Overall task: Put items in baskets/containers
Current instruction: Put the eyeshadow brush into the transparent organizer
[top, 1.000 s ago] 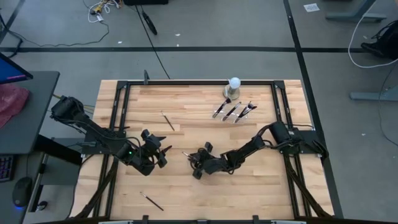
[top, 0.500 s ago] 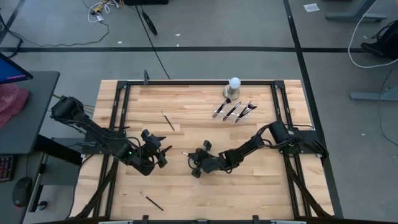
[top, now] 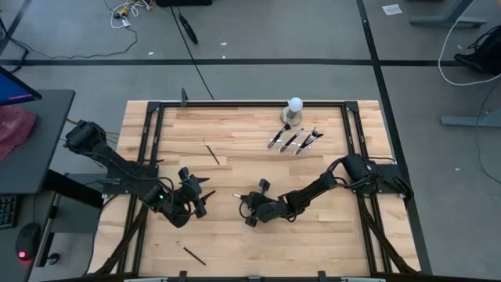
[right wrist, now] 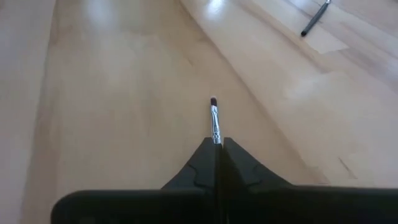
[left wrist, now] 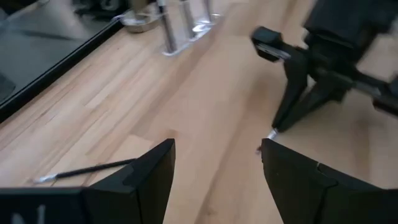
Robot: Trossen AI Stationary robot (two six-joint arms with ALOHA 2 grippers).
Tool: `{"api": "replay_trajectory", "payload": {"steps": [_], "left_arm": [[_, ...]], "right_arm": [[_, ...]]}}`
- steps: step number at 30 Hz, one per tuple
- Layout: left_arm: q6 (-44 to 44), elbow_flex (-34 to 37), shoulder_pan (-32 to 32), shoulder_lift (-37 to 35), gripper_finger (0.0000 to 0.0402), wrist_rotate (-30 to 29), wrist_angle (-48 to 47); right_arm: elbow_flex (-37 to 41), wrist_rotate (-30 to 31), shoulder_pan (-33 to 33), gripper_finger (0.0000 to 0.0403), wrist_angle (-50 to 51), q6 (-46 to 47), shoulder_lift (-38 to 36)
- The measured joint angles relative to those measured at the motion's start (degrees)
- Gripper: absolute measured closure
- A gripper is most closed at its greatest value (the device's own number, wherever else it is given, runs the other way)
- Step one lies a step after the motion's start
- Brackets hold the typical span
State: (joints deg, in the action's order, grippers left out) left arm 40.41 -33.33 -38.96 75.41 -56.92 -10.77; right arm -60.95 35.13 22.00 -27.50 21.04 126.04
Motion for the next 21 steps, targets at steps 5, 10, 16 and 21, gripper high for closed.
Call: {"api": "replay_trajectory", "payload": {"steps": [5, 10, 16, 21], "left_arm": [[-5.61, -0.06, -3.57, 4.84, 0.0164, 0.03, 7.42], [-11.09, -0.08, -5.7, 12.73, 0.0164, 0.22, 18.19], [-19.1, -0.06, -5.97, 19.09, 0.0163, 1.69, 32.9], [-25.49, -0.04, -5.8, 19.48, 0.0163, 1.65, 40.05]], "right_arm": [[0.07, 0.32, 2.61, 0.0395, -1.61, -0.07, -0.75], [0.04, 1.05, 4.88, 0.0395, -8.08, -1.81, -0.99], [0.96, 1.05, 6.7, 0.0395, -16.42, -7.19, -3.53], [7.57, 0.6, 8.07, 0.0395, -24.66, -12.11, -10.92]]}}
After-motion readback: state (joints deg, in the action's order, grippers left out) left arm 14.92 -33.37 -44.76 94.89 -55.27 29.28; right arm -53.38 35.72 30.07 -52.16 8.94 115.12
